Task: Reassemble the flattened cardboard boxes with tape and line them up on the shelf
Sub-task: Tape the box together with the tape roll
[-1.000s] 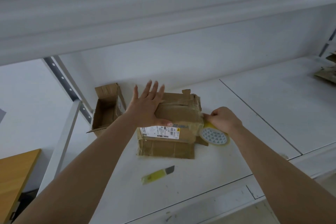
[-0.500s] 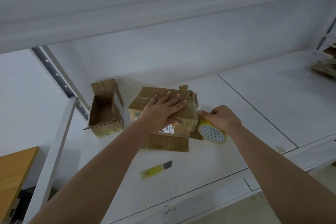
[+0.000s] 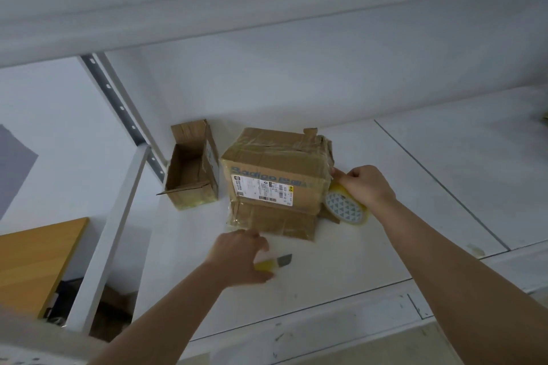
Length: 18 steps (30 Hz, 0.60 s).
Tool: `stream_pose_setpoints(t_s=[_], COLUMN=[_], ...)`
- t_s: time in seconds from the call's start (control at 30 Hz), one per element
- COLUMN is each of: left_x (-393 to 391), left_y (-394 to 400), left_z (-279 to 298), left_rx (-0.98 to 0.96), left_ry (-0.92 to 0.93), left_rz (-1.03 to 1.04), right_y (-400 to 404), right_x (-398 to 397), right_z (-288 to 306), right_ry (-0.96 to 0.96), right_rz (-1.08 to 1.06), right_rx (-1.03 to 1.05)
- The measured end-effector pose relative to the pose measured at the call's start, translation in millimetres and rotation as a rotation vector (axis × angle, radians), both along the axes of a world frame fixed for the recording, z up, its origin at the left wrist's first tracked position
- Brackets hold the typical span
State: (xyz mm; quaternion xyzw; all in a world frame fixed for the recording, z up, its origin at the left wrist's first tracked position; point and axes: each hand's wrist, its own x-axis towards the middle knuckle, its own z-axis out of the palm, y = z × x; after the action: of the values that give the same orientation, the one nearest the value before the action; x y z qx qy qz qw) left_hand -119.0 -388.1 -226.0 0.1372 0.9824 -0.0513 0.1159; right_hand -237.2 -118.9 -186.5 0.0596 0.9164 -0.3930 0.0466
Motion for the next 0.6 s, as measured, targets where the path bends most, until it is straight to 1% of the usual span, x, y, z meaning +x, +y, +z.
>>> stream_pose_setpoints(t_s=[0.07,0.13,0.17,0.2,0.23,0.3,0.37,0.43,0.5,0.53,0.6], left_x=[2.3,5.6,7.1,7.3,6.3,2.7,-3.0,-14.0,-31.8,-42.3,-62.1], left_y=[4.9,12.1,14.7,15.7,16.0,17.6,26.6,38.1,49.7,54.4,63.4], left_z=[-2.2,-4.6,-4.5,-2.6,2.2,21.7,51.9,82.1,106.2,115.6,125.4], left_rx=[-0.075,-0.165,-0.170,-0.124,-0.014,0.370,0.719,0.939,1.021,1.024,0.969], left_ry=[0.069,0.099,0.091,0.079,0.068,0.073,0.214,0.330,0.369,0.359,0.302], left_rz=[-0.056,-0.111,-0.121,-0.118,-0.097,-0.057,-0.113,-0.171,-0.158,-0.131,-0.104], right_y=[0.1,0.1,0.4,1.0,1.4,0.1,-3.5,-6.3,-5.2,-2.9,3.0], right_x=[-1.0,-0.7,-0.1,0.7,1.6,3.9,6.0,8.3,11.4,13.3,17.6], right_z=[-0.1,0.3,0.3,0.2,-0.1,0.8,3.4,7.9,11.8,12.8,12.9], right_ry=[-0.001,-0.008,-0.011,-0.013,-0.015,-0.026,-0.031,-0.029,-0.053,-0.070,-0.094], right_rz=[-0.001,-0.006,-0.009,-0.010,-0.006,0.024,0.080,0.122,0.129,0.132,0.142], right_rx=[-0.006,-0.004,-0.005,-0.007,-0.011,-0.033,-0.062,-0.070,-0.072,-0.067,-0.052])
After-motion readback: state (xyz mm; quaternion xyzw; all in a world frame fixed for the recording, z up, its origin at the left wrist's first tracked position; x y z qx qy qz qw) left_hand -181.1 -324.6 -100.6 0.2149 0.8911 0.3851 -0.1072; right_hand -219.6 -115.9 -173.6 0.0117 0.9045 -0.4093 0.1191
